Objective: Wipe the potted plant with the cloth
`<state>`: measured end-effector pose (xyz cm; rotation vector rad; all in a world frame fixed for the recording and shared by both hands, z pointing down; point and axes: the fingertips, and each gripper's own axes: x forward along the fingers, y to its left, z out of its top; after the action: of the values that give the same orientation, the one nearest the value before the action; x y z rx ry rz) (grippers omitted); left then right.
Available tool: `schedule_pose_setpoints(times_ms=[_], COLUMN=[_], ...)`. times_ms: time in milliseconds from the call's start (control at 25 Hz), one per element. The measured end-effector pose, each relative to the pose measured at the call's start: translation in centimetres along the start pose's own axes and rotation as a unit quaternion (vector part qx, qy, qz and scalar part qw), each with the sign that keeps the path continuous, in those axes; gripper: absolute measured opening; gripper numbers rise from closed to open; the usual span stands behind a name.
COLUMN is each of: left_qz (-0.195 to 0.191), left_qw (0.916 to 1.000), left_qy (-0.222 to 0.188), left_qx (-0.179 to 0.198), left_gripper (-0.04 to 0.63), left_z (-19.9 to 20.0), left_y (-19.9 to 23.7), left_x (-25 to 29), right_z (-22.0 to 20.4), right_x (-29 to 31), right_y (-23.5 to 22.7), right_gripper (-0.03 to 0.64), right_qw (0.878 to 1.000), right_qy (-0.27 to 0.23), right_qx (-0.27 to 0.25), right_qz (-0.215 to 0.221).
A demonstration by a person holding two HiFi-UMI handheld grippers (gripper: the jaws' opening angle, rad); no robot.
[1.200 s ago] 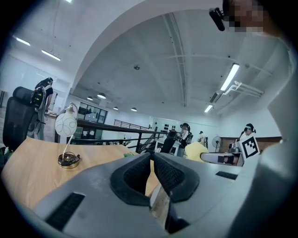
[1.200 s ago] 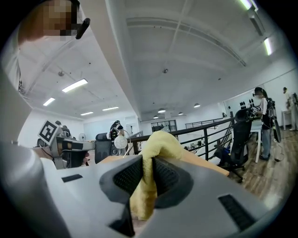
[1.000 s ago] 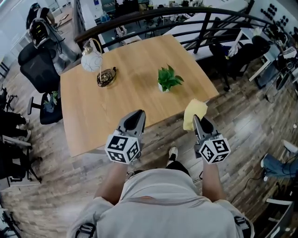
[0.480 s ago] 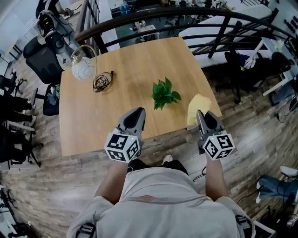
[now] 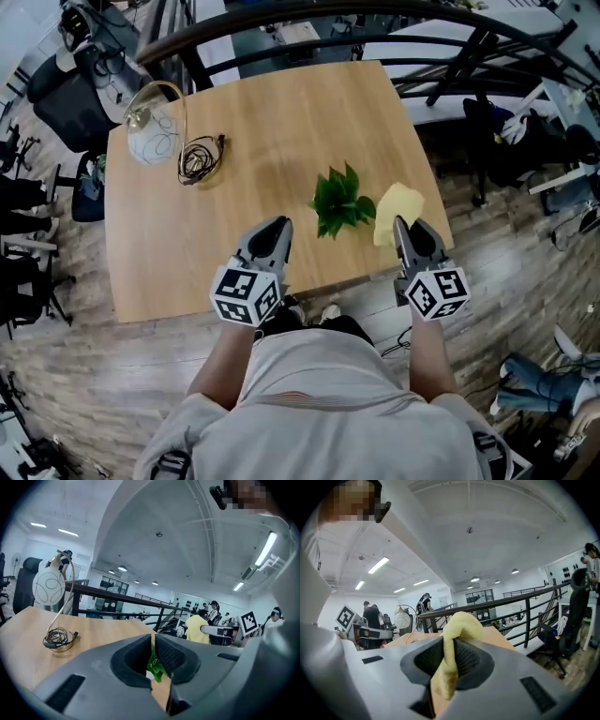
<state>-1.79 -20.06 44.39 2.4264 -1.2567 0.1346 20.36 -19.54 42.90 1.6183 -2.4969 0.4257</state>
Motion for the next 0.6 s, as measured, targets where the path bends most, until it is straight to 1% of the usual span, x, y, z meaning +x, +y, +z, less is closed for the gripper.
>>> schedule_pose_setpoints(times_ms=[160,320,440,600], left_qz=[-0.016,-0.019,-0.018,-0.006], left_qw=[0.9998,0.9995,0.9993,0.9982], left_qy=[0.007,0.019,0.03,0.053], left_qx=[-0.003,-0.015,-0.017,-0.026], left_gripper=[0.034,0.034,0.034,0.034], left_z=[-0.3,-0.8,-1.5,-3.2], left_y=[2.7,4.8,5.2,4.9], left_x=[1.8,2.7,3.2,4.4], right_z=[0.9,1.6,1.7,1.7], right_x=[3.3,5.9,7.3,9.0], right_y=[0.5,0.7,0.2,-1.2], right_gripper=[0.107,0.107,0.107,0.107], right_qw=[1.0,0.999,0.999,0.999], right_qy=[0.013,0.016,0.018,0.021], right_qx=[-0.021,-0.03,-0.033,-0.03], right_qz=[-0.009,-0.011,-0.001,0.026])
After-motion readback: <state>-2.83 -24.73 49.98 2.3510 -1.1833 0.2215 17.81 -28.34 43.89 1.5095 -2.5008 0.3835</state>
